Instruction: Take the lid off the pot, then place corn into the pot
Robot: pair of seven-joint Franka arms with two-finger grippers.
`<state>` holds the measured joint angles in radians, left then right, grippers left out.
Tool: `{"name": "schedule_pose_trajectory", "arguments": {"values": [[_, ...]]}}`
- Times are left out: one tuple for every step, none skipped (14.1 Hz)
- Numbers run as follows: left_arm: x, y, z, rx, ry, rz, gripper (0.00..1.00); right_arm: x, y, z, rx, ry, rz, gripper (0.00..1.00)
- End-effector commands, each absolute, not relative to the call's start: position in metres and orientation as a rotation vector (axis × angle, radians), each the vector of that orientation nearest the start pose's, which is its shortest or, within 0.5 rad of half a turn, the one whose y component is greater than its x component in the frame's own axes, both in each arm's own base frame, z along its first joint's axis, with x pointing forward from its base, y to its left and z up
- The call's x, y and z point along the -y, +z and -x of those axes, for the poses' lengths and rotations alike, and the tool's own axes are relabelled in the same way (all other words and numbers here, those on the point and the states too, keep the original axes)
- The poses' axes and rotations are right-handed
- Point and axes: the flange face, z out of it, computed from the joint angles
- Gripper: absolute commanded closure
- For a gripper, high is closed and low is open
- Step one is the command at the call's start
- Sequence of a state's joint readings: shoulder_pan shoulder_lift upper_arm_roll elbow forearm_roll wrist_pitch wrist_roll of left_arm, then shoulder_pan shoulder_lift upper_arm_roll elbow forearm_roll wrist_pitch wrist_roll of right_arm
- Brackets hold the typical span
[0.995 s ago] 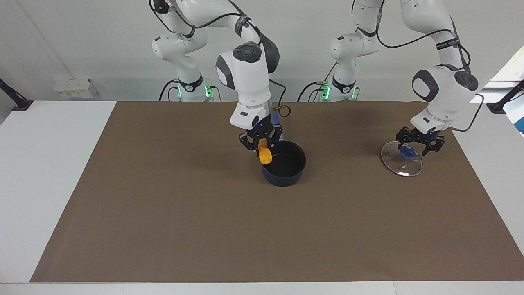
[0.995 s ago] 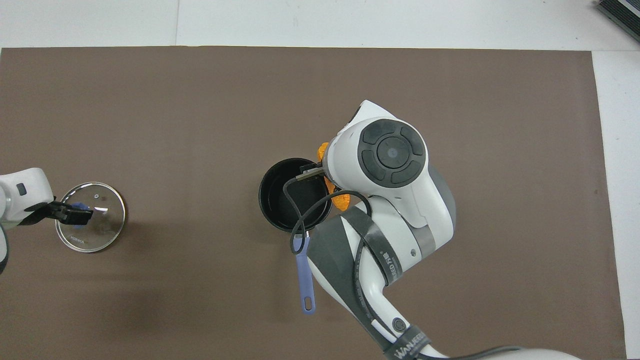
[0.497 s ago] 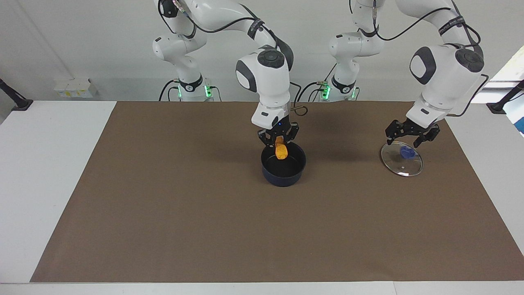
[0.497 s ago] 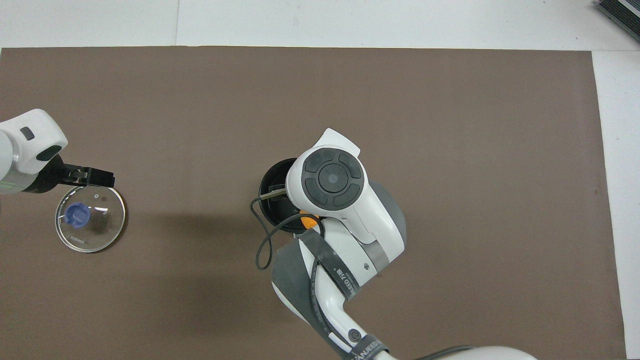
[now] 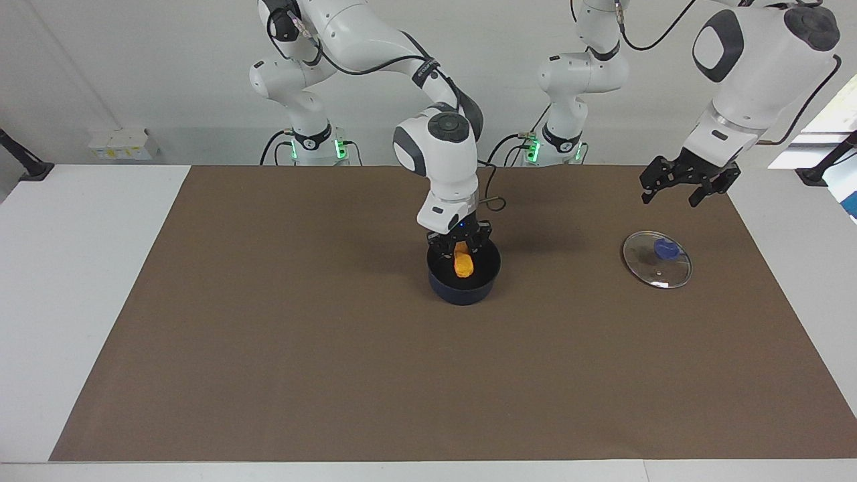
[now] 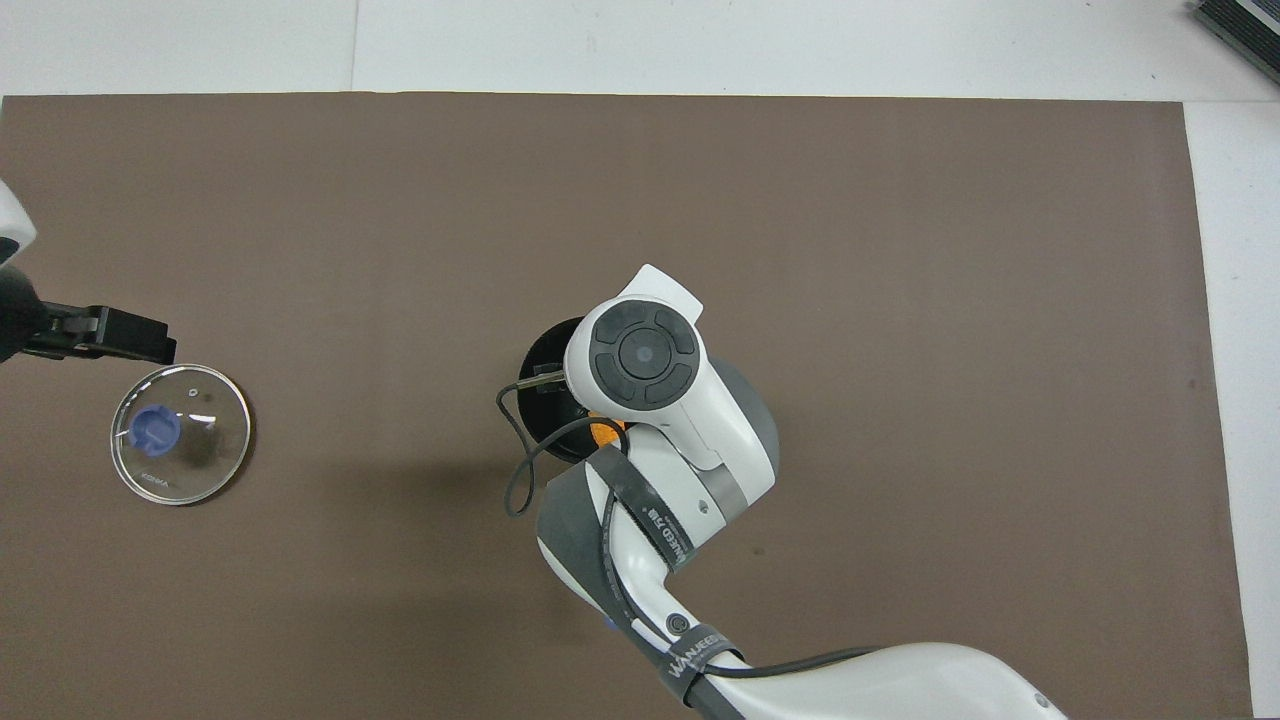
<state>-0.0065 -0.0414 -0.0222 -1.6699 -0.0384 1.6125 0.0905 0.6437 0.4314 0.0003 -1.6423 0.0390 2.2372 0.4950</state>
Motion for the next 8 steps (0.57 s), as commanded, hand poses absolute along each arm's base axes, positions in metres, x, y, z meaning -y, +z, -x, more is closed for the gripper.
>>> {"name": "schedule_pose_trajectory", "arguments": {"values": [[0.023,0.622,-0.545,-0.172,0.055,3.183,0.00,-0.416,0.380,-0.551,0.134,-0.184,2.998,1.00],[0.024,0.619,-0.544,-0.164,0.053,3.182,0.00,-0.418,0.371,-0.553,0.145,-0.192,3.005,1.00],[0.024,0.619,-0.544,-0.154,0.058,3.180,0.00,-0.418,0.368,-0.557,0.155,-0.218,2.996,1.00],[0.024,0.619,-0.544,-0.154,0.060,3.180,0.00,-0.416,0.365,-0.559,0.165,-0.225,2.996,1.00],[0.024,0.619,-0.543,-0.154,0.060,3.180,0.00,-0.416,0.364,-0.559,0.175,-0.226,2.993,1.00],[0.024,0.619,-0.543,-0.154,0.060,3.180,0.00,-0.416,0.362,-0.558,0.189,-0.220,2.997,1.00],[0.024,0.619,-0.542,-0.154,0.060,3.180,0.00,-0.414,0.356,-0.556,0.189,-0.206,3.003,1.00],[0.024,0.618,-0.542,-0.152,0.063,3.182,0.00,-0.415,0.356,-0.555,0.189,-0.202,3.002,1.00]]}}
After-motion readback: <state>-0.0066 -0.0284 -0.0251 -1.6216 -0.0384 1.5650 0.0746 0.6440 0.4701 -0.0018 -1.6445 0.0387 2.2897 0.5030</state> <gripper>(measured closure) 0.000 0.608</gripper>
